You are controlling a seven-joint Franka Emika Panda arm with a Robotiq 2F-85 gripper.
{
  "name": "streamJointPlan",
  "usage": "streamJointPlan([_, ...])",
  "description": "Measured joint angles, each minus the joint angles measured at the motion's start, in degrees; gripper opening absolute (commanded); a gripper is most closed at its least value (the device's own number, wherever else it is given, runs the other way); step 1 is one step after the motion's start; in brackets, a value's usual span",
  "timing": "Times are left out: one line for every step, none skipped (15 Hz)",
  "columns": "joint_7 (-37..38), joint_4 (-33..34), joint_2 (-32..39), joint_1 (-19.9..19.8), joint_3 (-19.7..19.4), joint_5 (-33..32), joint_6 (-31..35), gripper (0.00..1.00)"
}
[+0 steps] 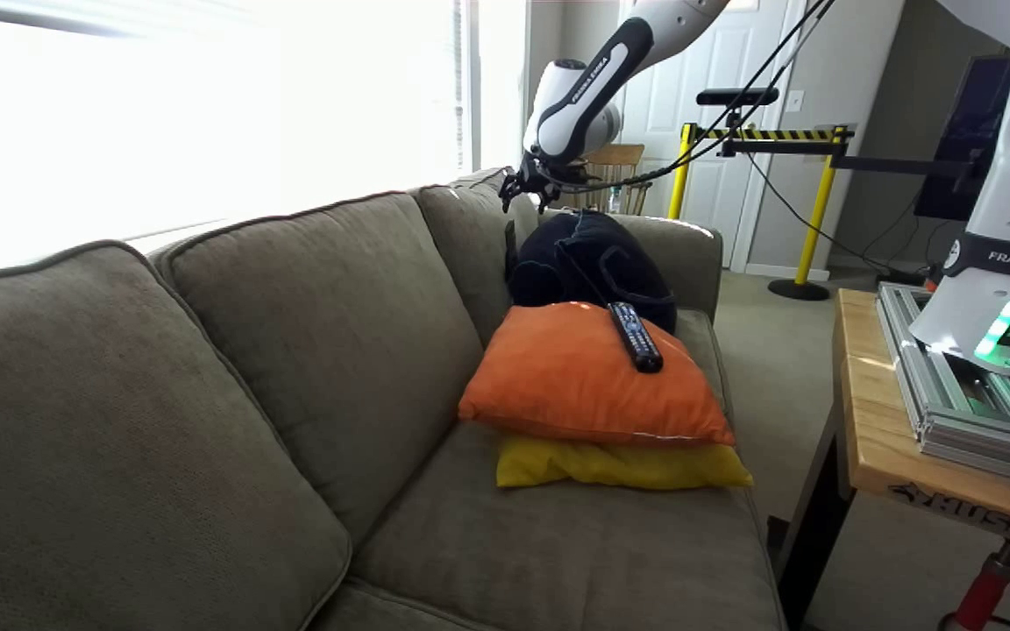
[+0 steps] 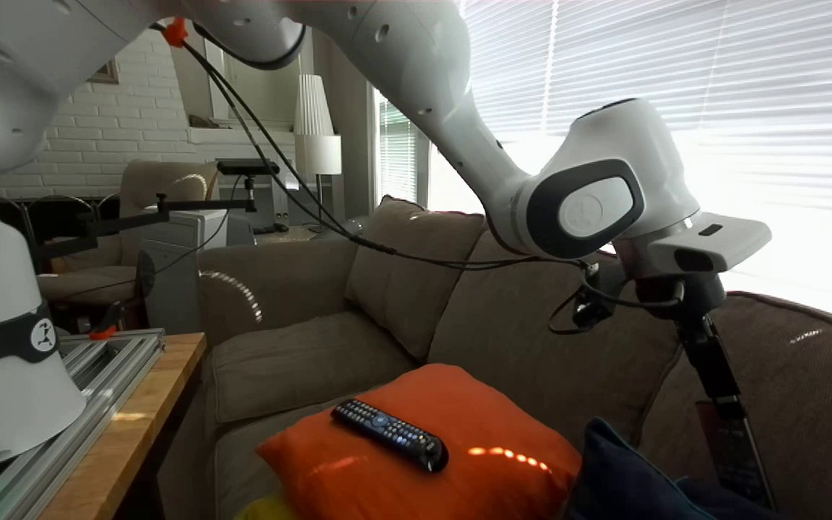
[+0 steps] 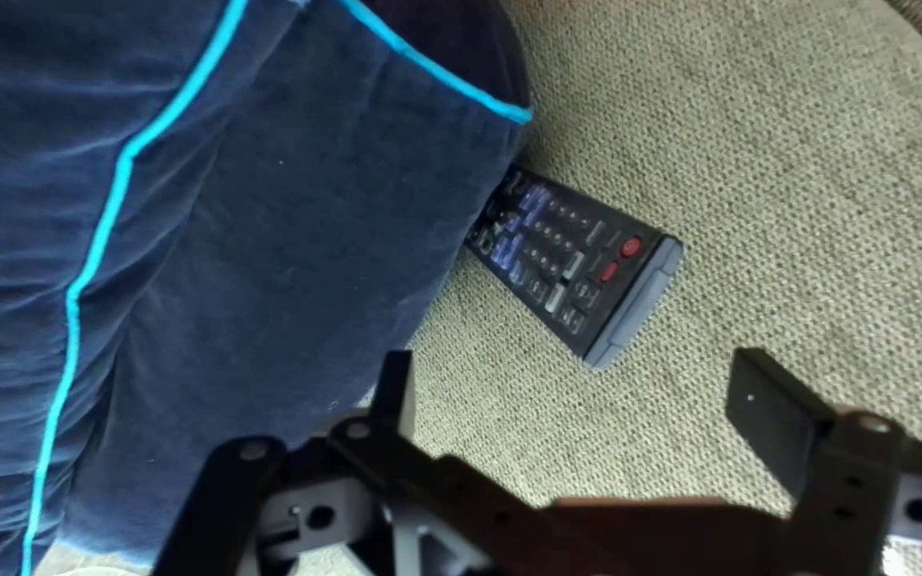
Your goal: Pick up the remote behind the black cushion and place it on the orange cushion
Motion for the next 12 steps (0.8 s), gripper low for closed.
streamJointPlan([0.04, 1.88, 1.62, 0.00, 0.02, 0.67, -0.05, 1.00])
streamJointPlan([0.07, 3.68, 3.12, -0.01, 0.03, 1.25, -0.19, 1.00])
streamJointPlan([0.17, 5.42, 4.50, -0.02, 0.04, 1.81, -0.54, 1.00])
streamJointPlan([0.43, 7.15, 5.77, -0.02, 0.04, 2.15, -1.05, 1.00])
streamJointPlan([0.79, 8.81, 6.89, -0.03, 0.01, 2.35, -1.71, 0.75])
streamJointPlan([1.17, 10.48, 8.01, -0.07, -0.02, 2.41, -2.38, 0.72])
streamJointPlan([1.53, 12.07, 9.04, -0.10, -0.07, 2.42, -3.09, 0.66])
streamJointPlan([1.83, 13.64, 10.02, -0.16, -0.12, 2.42, -3.96, 0.59])
streamJointPlan([2.11, 15.11, 10.96, -0.22, -0.20, 2.42, -4.79, 0.51])
streamJointPlan([2.37, 16.48, 11.82, -0.28, -0.30, 2.42, -5.51, 0.44])
streamJointPlan([2.66, 17.68, 12.54, -0.31, -0.45, 2.42, -6.17, 0.36])
streamJointPlan([2.87, 18.79, 13.16, -0.32, -0.61, 2.42, -6.84, 0.30])
